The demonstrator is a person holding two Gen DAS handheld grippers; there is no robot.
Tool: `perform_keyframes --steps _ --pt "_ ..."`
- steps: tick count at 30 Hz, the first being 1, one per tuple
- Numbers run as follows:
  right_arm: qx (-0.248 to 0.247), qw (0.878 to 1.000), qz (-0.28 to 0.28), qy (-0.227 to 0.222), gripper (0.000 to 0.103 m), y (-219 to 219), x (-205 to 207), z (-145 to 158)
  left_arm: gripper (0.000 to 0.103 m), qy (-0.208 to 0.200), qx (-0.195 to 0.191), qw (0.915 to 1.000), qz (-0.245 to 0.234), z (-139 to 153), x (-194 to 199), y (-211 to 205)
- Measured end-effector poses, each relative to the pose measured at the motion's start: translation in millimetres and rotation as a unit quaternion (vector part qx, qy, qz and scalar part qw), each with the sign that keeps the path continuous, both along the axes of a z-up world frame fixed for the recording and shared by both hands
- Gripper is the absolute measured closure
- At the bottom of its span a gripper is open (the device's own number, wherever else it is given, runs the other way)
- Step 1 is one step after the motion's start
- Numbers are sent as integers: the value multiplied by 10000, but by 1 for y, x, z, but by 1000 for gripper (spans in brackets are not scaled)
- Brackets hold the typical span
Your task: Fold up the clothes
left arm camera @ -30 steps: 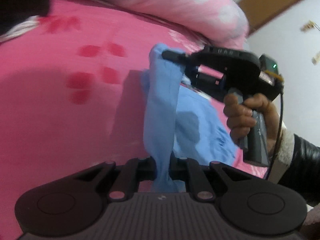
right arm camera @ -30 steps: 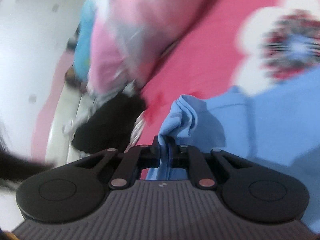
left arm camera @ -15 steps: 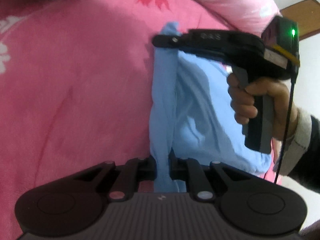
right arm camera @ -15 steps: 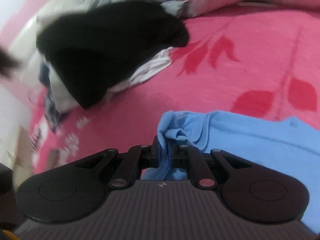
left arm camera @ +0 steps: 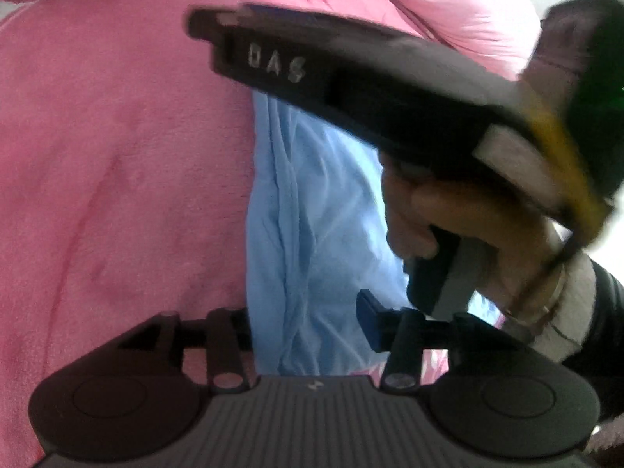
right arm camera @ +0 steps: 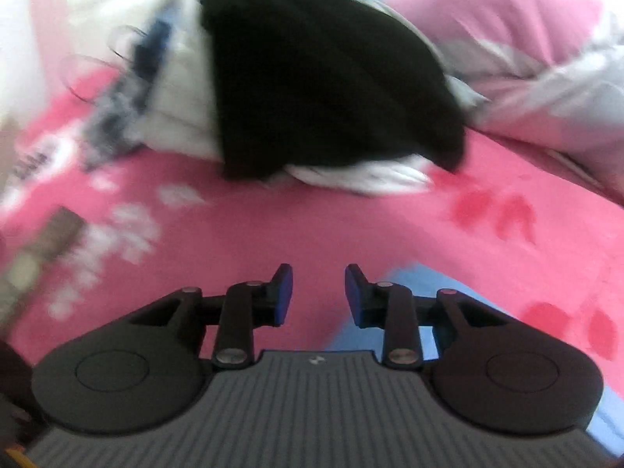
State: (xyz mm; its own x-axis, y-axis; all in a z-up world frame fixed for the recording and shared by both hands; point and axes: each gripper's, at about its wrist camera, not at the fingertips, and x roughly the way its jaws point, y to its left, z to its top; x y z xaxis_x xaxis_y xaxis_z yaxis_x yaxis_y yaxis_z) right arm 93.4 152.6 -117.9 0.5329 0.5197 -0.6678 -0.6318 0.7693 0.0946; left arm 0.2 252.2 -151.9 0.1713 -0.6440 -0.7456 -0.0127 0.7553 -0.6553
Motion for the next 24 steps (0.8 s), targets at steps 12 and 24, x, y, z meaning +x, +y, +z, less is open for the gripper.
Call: perform_keyframes --steps 12,24 --pt "1444 9590 -2192 1068 74 -163 -46 44 64 406 17 9861 1610 7 -7 33" --pt "882 8622 -4762 1487 74 -423 -153 46 47 -880 2393 9395 2288 78 2 -24"
